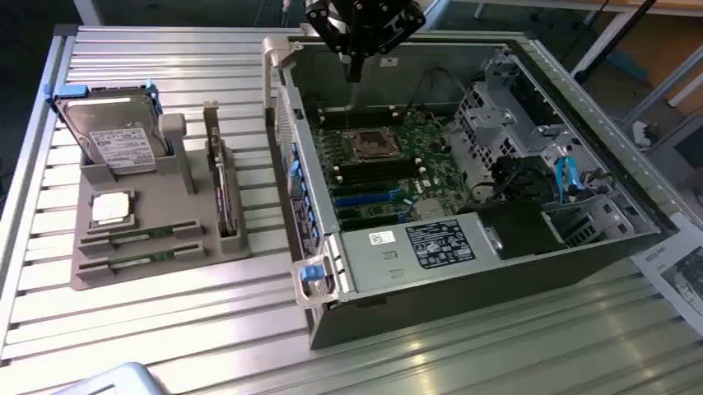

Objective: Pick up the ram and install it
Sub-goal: 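Reach for the ram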

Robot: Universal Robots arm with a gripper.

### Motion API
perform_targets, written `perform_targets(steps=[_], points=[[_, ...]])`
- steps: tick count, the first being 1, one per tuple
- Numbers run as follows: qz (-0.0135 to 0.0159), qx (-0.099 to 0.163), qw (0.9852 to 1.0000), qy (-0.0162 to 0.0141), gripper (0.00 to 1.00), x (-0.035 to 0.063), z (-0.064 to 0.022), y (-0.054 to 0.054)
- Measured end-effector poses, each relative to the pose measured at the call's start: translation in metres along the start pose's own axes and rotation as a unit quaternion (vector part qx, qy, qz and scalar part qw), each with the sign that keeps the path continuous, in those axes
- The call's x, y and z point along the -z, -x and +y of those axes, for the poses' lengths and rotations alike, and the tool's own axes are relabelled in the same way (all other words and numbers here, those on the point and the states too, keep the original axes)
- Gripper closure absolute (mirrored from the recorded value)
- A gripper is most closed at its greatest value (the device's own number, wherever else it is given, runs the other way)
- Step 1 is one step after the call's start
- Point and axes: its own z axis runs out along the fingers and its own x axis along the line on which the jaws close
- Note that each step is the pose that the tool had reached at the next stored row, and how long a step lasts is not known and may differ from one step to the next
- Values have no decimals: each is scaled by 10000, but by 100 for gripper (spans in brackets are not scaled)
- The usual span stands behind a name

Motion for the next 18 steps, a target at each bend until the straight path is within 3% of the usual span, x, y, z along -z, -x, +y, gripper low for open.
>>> perform_targets(steps=[13,18], points=[[0,0,10000,0,90,0,0,0],[0,0,10000,0,90,2,-6,-78]])
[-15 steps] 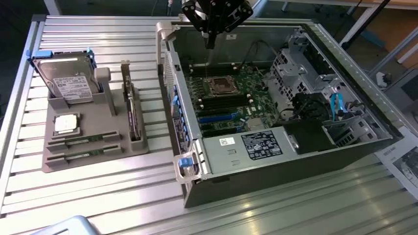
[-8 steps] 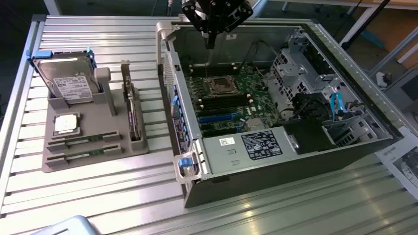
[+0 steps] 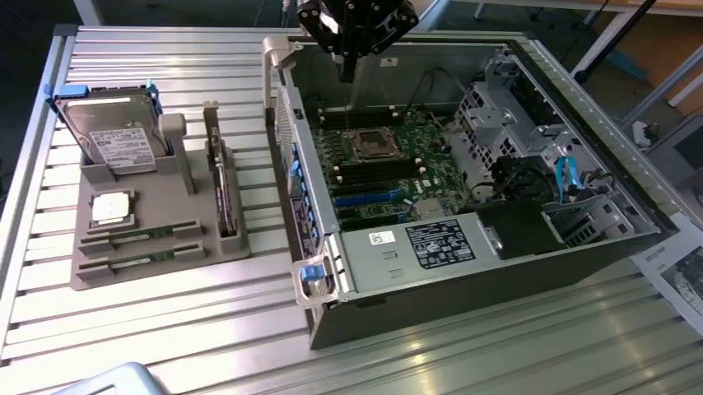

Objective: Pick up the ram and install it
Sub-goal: 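Reach for the ram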

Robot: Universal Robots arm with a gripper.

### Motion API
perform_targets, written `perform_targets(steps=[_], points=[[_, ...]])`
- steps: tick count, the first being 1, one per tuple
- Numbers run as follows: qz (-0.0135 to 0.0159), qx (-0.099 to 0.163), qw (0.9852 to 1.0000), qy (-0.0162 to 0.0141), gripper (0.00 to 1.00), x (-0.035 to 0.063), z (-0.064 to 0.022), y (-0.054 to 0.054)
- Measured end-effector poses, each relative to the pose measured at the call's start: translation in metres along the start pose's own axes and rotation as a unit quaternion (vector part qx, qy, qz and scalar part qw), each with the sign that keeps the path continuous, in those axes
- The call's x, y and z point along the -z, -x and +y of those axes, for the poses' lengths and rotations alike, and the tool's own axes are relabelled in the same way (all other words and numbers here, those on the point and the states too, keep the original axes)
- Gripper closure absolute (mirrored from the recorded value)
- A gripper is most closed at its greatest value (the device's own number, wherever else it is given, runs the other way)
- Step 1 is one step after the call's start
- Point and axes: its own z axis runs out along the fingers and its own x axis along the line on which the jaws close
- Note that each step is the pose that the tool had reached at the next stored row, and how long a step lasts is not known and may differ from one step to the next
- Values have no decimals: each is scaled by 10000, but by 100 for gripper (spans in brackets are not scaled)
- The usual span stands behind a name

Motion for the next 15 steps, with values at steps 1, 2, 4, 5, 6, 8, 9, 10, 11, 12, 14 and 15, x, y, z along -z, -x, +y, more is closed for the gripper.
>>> perform_targets(steps=[1,2,4,5,6,8,9,10,11,12,14,15], points=[[0,0,10000,0,90,0,-2,-23],[0,-1,10000,0,90,1,-4,-56],[0,0,10000,0,90,4,-10,-135],[0,0,10000,0,90,5,-12,-165],[0,0,10000,0,90,5,-15,-197],[0,0,10000,0,90,7,-21,-276],[0,0,10000,0,90,8,-23,-304],[0,0,10000,0,90,9,-24,-322],[0,0,10000,0,90,9,-26,-345],[0,0,10000,0,90,10,-28,-368],[0,-1,10000,0,90,11,-31,-414],[0,0,10000,0,90,12,-33,-437]])
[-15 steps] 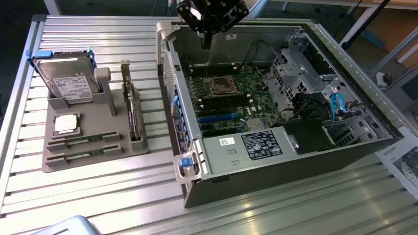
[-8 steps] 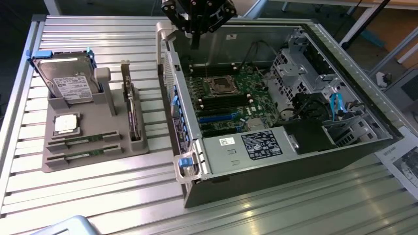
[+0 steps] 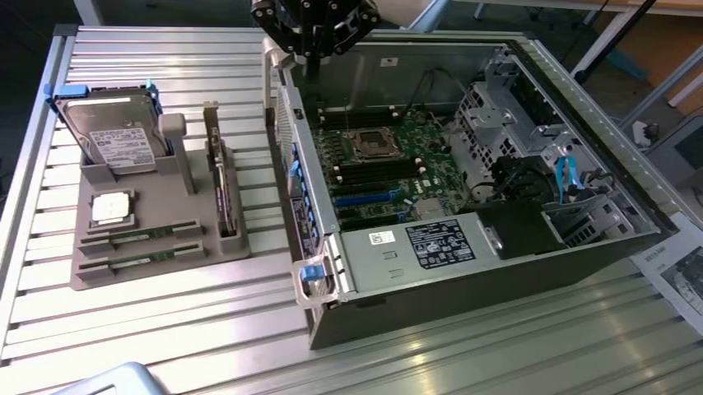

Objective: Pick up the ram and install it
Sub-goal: 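Reach for the ram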

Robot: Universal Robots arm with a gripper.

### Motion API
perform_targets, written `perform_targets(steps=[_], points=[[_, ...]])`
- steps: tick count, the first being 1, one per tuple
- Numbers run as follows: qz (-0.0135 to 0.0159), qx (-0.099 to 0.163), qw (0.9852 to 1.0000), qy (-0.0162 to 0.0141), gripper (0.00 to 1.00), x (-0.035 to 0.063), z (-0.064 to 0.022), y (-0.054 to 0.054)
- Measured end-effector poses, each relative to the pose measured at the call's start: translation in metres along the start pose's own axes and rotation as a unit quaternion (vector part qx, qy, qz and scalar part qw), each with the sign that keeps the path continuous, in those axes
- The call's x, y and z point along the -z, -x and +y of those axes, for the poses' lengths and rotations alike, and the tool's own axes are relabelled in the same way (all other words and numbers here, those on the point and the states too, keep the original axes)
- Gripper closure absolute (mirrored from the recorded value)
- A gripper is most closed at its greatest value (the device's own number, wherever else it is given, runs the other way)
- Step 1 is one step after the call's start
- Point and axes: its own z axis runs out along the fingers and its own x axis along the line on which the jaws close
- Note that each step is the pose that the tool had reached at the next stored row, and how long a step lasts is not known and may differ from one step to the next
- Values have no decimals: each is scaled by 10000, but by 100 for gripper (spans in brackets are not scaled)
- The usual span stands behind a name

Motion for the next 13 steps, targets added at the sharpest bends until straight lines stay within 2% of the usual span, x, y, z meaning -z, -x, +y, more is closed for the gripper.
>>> perform_targets(steps=[7,13], points=[[0,-1,10000,0,90,5,-13,-170],[0,0,10000,0,90,12,-31,-412]])
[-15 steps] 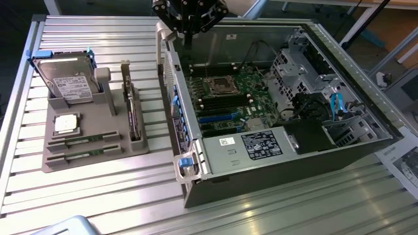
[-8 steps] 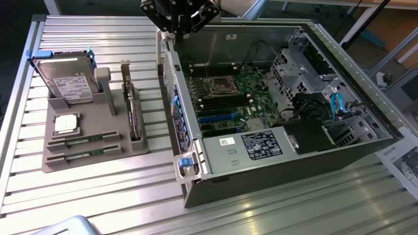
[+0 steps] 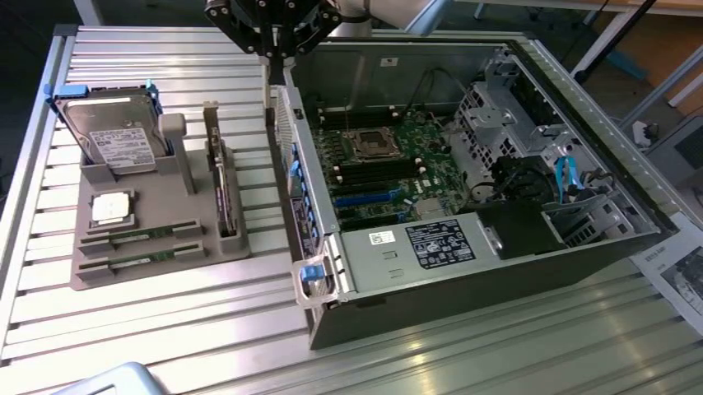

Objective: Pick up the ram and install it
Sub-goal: 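Reach for the ram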

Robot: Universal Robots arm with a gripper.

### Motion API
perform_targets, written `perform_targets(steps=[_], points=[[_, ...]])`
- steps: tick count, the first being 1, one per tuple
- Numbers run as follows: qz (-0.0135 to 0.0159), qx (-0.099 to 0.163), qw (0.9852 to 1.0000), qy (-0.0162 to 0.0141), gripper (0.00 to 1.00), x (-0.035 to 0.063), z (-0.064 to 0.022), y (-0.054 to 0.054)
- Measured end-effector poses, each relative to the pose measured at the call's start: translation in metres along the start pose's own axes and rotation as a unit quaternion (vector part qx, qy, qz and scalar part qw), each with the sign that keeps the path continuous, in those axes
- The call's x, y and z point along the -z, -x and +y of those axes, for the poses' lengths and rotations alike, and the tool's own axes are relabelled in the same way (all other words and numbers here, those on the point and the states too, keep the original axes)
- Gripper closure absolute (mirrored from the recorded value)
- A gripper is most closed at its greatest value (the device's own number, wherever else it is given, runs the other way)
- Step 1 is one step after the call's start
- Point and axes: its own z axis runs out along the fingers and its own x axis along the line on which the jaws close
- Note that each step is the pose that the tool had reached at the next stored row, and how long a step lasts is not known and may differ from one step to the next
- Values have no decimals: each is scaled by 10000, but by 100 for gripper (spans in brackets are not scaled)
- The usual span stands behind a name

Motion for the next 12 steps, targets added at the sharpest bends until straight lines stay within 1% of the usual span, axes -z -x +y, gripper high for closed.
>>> perform_targets(steps=[4,10,12], points=[[0,-1,10000,0,90,3,-9,-124],[0,0,10000,0,90,7,-18,-243],[0,-1,10000,0,90,8,-22,-303]])
